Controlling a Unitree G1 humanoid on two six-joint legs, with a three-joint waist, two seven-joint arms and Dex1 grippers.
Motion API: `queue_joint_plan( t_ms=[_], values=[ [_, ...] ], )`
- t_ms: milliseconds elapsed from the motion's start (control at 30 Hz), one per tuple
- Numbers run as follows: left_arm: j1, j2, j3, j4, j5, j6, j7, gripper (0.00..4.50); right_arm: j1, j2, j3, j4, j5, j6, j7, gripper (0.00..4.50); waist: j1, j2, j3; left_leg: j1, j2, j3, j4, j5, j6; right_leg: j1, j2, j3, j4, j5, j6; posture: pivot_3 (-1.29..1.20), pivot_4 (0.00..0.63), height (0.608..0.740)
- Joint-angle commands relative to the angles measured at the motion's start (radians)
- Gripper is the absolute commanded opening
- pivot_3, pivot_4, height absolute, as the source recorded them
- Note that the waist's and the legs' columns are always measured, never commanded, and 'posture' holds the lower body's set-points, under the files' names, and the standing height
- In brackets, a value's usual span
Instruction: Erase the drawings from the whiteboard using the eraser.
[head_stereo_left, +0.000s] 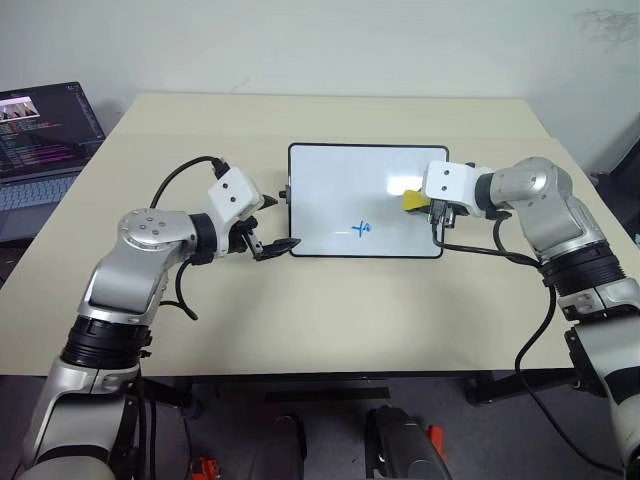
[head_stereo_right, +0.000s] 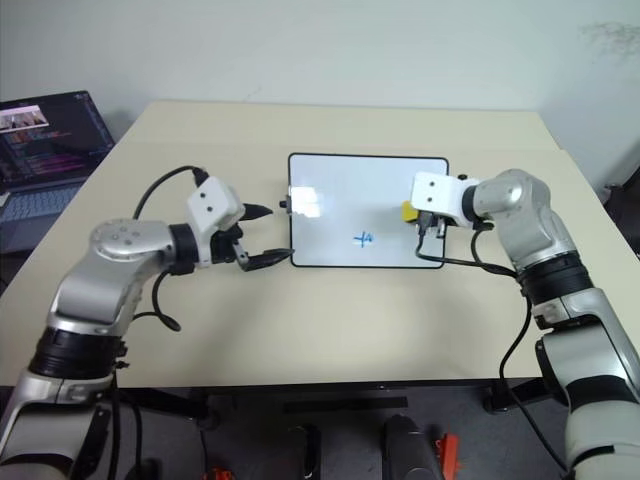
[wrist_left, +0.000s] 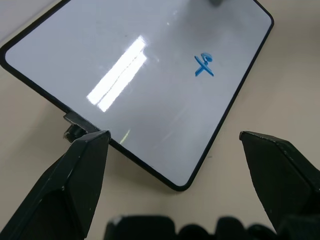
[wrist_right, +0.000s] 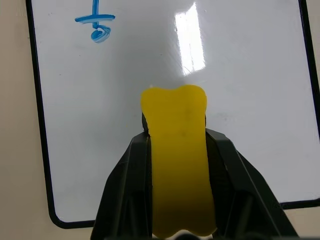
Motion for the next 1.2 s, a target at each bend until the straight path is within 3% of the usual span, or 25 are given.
queue_joint_plan(
  t_ms=[33,267,533,1200],
  values=[
    [-0.031,0.024,0.032,-0.039,-0.009,-0.018,-0.018,4.5,-0.026,-0.025,-0.036,-0.008,0.01,-0.019,0.004,1.09,0.0,0.0,0.0,0.0,0.0,0.0,0.0,0.0,0.0,0.0,0.0,0.0,0.0,-0.001,-0.002,0.0,0.15,0.74],
    [-0.024,0.047,0.037,-0.048,-0.015,-0.02,-0.041,4.5,-0.068,-0.046,-0.057,0.045,0.023,-0.051,-0.003,1.09,0.0,0.0,0.0,0.0,0.0,0.001,0.002,0.0,0.0,0.0,0.0,0.001,0.0,-0.001,-0.002,0.0,0.15,0.74],
    [-0.035,0.039,0.029,-0.042,-0.011,-0.021,-0.041,4.5,-0.124,0.007,-0.103,0.086,0.054,-0.078,-0.077,1.09,-0.001,0.0,0.0,0.0,0.0,0.001,0.002,0.0,0.0,0.0,0.0,0.001,0.001,-0.001,-0.002,0.0,0.15,0.74],
    [-0.036,0.029,0.027,-0.045,-0.013,-0.025,-0.039,4.5,-0.112,0.04,-0.108,0.052,0.077,-0.082,-0.067,1.09,0.0,0.0,0.0,0.0,0.0,0.001,0.002,0.0,0.0,0.0,0.0,0.001,0.001,-0.001,-0.002,0.0,0.15,0.74]
  ],
)
